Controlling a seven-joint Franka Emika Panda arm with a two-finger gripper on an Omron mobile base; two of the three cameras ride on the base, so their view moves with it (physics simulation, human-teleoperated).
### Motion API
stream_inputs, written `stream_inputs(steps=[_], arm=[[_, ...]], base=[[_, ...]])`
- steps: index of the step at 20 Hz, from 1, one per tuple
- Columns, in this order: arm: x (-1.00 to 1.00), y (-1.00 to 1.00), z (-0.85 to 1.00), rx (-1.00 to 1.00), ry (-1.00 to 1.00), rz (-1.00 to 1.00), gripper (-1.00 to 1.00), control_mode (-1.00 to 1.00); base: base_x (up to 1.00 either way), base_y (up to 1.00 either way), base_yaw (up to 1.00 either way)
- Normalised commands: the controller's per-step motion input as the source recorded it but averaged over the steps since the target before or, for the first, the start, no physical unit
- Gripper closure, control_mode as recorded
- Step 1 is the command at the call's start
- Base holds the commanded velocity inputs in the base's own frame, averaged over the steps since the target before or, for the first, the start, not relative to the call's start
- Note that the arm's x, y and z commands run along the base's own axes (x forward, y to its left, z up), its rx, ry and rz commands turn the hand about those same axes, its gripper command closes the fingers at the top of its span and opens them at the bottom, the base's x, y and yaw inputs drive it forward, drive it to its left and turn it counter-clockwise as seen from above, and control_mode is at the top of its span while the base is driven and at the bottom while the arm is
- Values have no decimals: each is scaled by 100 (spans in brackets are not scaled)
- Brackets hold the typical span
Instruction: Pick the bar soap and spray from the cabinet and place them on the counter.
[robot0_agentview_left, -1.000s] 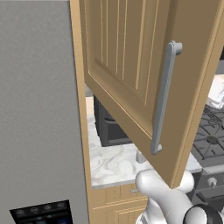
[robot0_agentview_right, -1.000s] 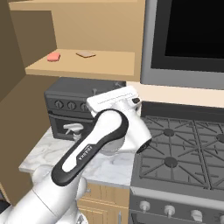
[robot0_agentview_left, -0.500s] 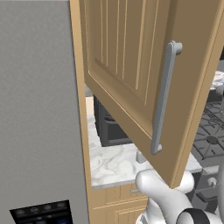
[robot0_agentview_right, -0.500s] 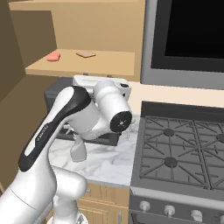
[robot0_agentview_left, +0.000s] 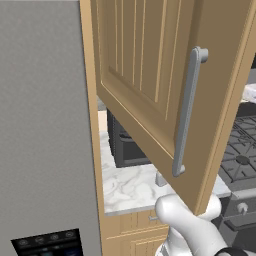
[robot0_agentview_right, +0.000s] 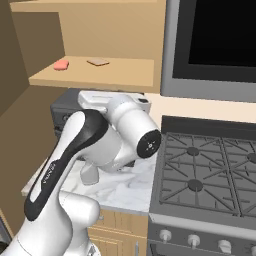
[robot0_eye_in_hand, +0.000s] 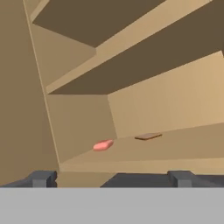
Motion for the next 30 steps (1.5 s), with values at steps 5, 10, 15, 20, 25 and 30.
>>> stream_inputs(steps=[5, 10, 15, 20, 25, 30], arm=[[-43, 0, 10, 0, 1, 3, -100, -100], [-13, 29, 15, -1, 4, 0, -100, -100], [-22, 17, 17, -2, 19, -12, -100, -100], [-2, 19, 2, -3, 39, -16, -100, -100], [0, 26, 0, -8, 25, -12, -100, -100], [0, 11, 0, -5, 6, -7, -100, -100]], base=[[0, 0, 0], [0, 0, 0], [0, 0, 0], [0, 0, 0], [0, 0, 0], [0, 0, 0]])
